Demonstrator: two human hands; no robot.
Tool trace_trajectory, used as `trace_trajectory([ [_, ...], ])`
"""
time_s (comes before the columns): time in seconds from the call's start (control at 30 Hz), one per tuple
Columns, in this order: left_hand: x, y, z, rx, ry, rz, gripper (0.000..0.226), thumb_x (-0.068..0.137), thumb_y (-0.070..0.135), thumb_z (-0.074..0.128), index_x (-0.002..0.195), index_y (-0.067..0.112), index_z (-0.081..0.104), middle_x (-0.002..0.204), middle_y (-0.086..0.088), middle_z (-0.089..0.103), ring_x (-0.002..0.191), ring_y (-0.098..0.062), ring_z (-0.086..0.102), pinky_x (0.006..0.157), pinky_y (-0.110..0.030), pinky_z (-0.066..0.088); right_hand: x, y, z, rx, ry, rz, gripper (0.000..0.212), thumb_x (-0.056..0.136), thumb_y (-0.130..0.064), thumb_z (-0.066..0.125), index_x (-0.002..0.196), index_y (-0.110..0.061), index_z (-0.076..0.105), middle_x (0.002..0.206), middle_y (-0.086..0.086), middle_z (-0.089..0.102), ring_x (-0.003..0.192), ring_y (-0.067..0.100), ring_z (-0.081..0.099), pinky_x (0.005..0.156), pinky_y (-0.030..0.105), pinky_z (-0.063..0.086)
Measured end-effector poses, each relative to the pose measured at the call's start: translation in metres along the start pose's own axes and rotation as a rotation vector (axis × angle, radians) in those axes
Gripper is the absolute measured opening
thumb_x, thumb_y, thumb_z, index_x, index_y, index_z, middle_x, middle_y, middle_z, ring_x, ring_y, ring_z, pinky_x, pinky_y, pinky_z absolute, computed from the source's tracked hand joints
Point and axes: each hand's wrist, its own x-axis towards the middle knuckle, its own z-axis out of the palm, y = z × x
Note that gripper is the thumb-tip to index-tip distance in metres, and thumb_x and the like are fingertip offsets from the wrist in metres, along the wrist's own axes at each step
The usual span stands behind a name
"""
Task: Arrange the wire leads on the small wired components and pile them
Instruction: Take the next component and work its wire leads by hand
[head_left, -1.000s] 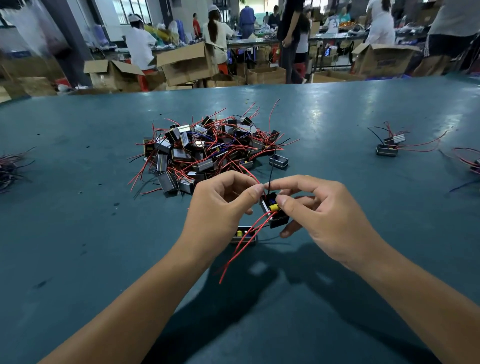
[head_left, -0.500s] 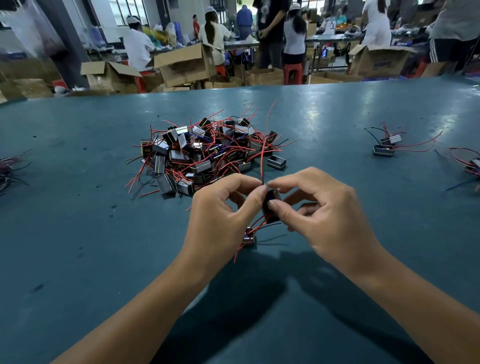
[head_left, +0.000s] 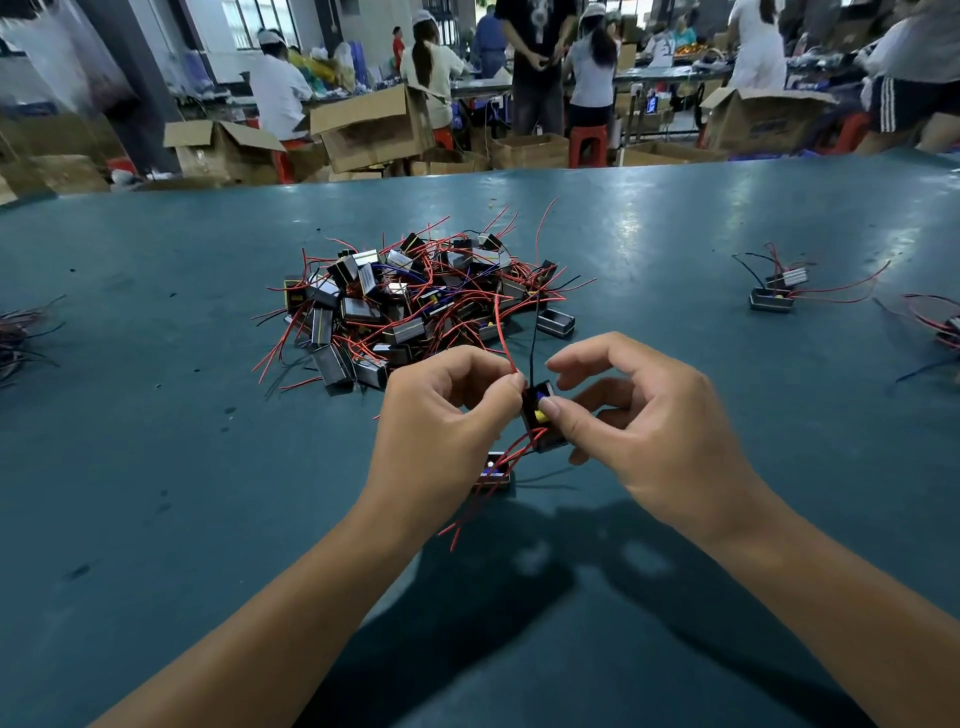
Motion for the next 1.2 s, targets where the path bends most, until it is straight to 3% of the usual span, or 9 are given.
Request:
trace_trajectory([
  [0.1,0.002,0.000,-0.001,-0.115,0.005,-0.072,0.018,0.088,0.005,0.067,0.072,0.012,0.069,0.056,0.007,0.061,0.049,-0.004,0.051,0.049,-0.011,0.041,0.003,0.001,-0.001,0.117,-0.018,0.064,0.019,0.082,-0.022,0.075,0.099,-0.022,0.067,0.090,-0.004,0.067,0.066,0.021,0.071,0.058,0.033,0.058],
  [0.2,0.001,0.002,-0.002,-0.123,-0.006,-0.021,0.020,0.089,0.005,0.067,0.072,0.016,0.068,0.059,0.007,0.062,0.052,-0.003,0.052,0.050,-0.011,0.041,0.005,0.000,-0.002,0.162,-0.015,0.065,0.019,0.084,-0.016,0.075,0.101,-0.015,0.067,0.088,-0.005,0.067,0.066,0.019,0.072,0.058,0.030,0.057],
  [0.33,-0.001,0.001,-0.005,-0.056,-0.032,0.085,0.006,0.086,0.019,0.070,0.081,0.021,0.070,0.068,0.005,0.064,0.061,-0.008,0.053,0.053,-0.036,0.042,0.005,-0.005,-0.003,0.189,-0.010,0.062,0.018,0.085,-0.010,0.074,0.101,-0.011,0.066,0.085,-0.004,0.067,0.066,0.020,0.072,0.056,0.027,0.056],
  [0.47,-0.001,0.001,-0.008,-0.033,-0.032,0.116,0.004,0.086,0.027,0.070,0.082,0.026,0.070,0.072,0.003,0.065,0.064,-0.010,0.053,0.056,-0.038,0.043,0.006,-0.009,-0.006,0.192,-0.009,0.055,0.015,0.086,-0.010,0.074,0.099,-0.012,0.067,0.082,-0.002,0.070,0.064,0.019,0.072,0.055,0.025,0.055],
  [0.63,0.002,0.004,-0.003,-0.222,0.006,-0.063,0.019,0.083,0.014,0.067,0.068,0.023,0.069,0.066,0.007,0.064,0.057,-0.005,0.054,0.055,-0.015,0.043,0.003,-0.009,-0.006,0.185,-0.059,0.048,0.014,0.088,-0.010,0.070,0.100,-0.017,0.071,0.080,0.003,0.072,0.063,0.016,0.070,0.055,0.022,0.054],
  [0.83,0.002,0.002,-0.002,-0.311,-0.004,-0.204,0.012,0.079,0.019,0.068,0.067,0.018,0.068,0.064,-0.002,0.058,0.055,-0.013,0.045,0.054,-0.024,0.034,0.002,-0.008,-0.006,0.100,-0.064,-0.003,0.018,0.089,-0.015,0.068,0.101,-0.027,0.074,0.090,-0.006,0.062,0.078,0.024,0.070,0.057,0.024,0.057],
  [1.1,0.003,0.001,-0.003,-0.277,-0.008,-0.116,0.016,0.082,0.016,0.069,0.070,0.025,0.072,0.063,0.006,0.061,0.056,-0.006,0.052,0.055,-0.014,0.042,0.002,-0.011,-0.005,0.124,-0.054,0.017,0.017,0.088,-0.017,0.069,0.104,-0.019,0.070,0.086,-0.004,0.062,0.074,0.021,0.071,0.057,0.030,0.060],
  [1.2,0.003,0.000,-0.005,-0.237,-0.027,-0.107,0.007,0.083,0.020,0.069,0.082,0.024,0.075,0.076,0.001,0.069,0.067,-0.008,0.058,0.058,-0.018,0.047,0.002,-0.013,-0.005,0.113,-0.040,0.029,0.015,0.088,-0.016,0.068,0.102,-0.019,0.070,0.086,-0.002,0.064,0.072,0.020,0.071,0.059,0.027,0.059],
])
